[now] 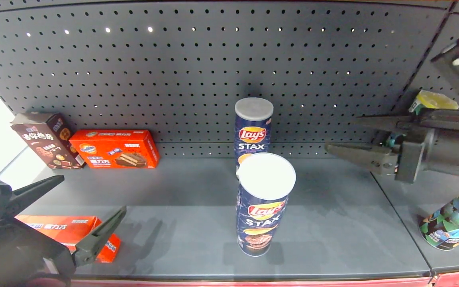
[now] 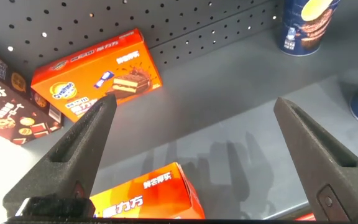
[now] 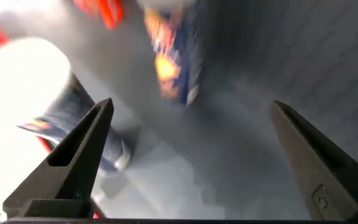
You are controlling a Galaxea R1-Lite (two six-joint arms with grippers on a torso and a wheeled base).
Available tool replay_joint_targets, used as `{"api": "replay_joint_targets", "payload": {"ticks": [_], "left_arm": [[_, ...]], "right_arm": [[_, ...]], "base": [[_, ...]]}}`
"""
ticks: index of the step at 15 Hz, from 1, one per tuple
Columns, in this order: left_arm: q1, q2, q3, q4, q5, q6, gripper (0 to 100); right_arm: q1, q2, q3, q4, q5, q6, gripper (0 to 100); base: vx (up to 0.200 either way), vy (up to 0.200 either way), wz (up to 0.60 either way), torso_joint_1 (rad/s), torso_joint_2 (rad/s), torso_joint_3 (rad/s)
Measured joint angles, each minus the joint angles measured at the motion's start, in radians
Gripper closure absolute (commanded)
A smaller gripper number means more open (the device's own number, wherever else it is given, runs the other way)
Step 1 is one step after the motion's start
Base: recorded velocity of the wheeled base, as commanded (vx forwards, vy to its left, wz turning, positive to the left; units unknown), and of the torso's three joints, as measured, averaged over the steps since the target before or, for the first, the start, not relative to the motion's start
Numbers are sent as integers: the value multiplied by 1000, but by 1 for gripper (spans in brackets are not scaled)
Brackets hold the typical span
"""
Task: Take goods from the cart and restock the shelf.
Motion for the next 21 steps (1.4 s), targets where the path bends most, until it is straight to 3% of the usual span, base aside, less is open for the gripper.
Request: {"api": "replay_joint_targets", "payload": {"ticks": [5,12,18,21], "left_arm": [[17,-1,12,1,0,1,0],[20,-1,21,1,1,3,0],[19,-1,21,0,0,4,0],[19,-1,9,-4,1,6,0]], "right_arm": [[-8,-259,58,87,-57,2,0],[-37,-731,261,281,-144,3,0],[-70,-1152,538,361,-149,23,0],[-76,-1258,684,374,-159,60,0]], "base": [[0,0,0,0,0,0],[0,0,0,0,0,0],[0,0,0,0,0,0],[0,0,0,0,0,0]]}}
